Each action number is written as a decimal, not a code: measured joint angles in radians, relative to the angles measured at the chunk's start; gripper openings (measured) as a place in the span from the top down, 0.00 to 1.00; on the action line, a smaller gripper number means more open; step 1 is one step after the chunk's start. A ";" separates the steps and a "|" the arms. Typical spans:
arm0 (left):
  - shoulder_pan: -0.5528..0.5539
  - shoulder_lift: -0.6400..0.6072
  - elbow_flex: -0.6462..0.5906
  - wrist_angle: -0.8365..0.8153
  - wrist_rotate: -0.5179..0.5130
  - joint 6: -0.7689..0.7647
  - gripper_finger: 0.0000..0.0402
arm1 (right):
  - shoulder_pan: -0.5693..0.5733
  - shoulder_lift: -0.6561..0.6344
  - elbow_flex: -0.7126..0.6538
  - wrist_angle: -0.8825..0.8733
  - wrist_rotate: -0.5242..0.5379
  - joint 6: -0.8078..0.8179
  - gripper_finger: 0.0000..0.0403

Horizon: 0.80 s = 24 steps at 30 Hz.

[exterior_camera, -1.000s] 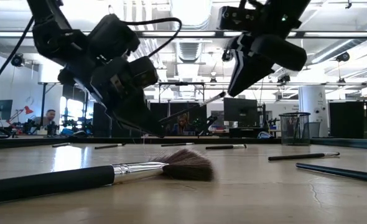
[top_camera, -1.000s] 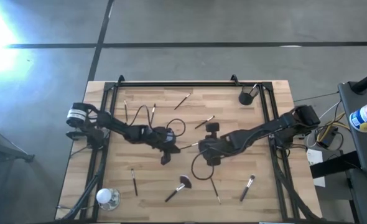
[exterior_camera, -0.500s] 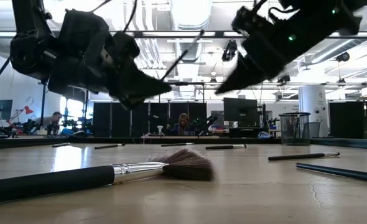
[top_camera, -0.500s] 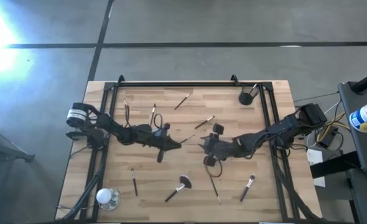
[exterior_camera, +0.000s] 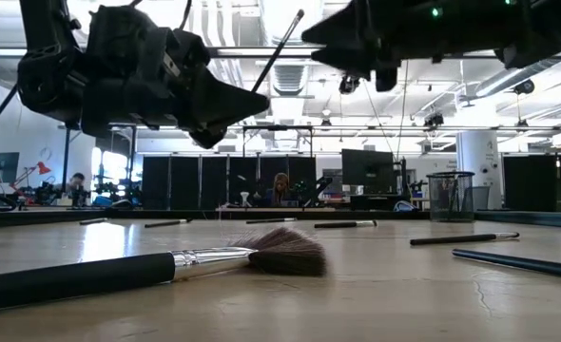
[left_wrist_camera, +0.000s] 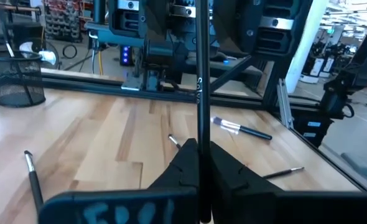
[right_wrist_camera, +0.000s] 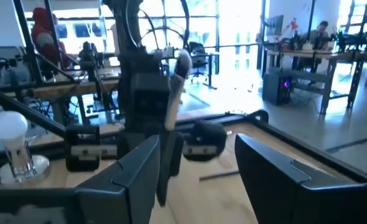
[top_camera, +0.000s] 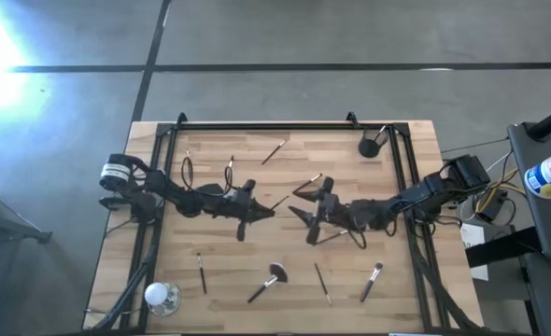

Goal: Put items in baskets/containers
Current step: Put the eyeshadow brush into the pen holder

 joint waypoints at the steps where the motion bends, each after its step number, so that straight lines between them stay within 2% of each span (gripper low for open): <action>1: 0.000 0.000 0.003 0.001 0.000 0.003 0.98 | -0.001 0.000 0.009 0.001 0.000 -0.005 0.49; 6: 0.000 0.000 0.012 0.001 0.000 0.010 0.98 | -0.008 0.005 0.058 0.000 -0.004 -0.045 0.50; 10: 0.000 0.000 0.016 -0.005 -0.001 0.022 0.98 | -0.023 0.005 0.083 0.000 -0.076 -0.059 0.53; 14: 0.000 0.000 0.017 -0.015 -0.003 0.023 0.98 | -0.035 0.005 0.093 0.001 -0.096 -0.060 0.58; 18: 0.000 0.000 0.019 -0.015 -0.003 0.025 0.98 | -0.038 0.005 0.092 0.001 -0.099 -0.068 0.70; 24: 0.000 0.000 0.021 -0.041 -0.002 0.026 0.98 | -0.038 0.005 0.092 0.000 -0.126 -0.114 0.95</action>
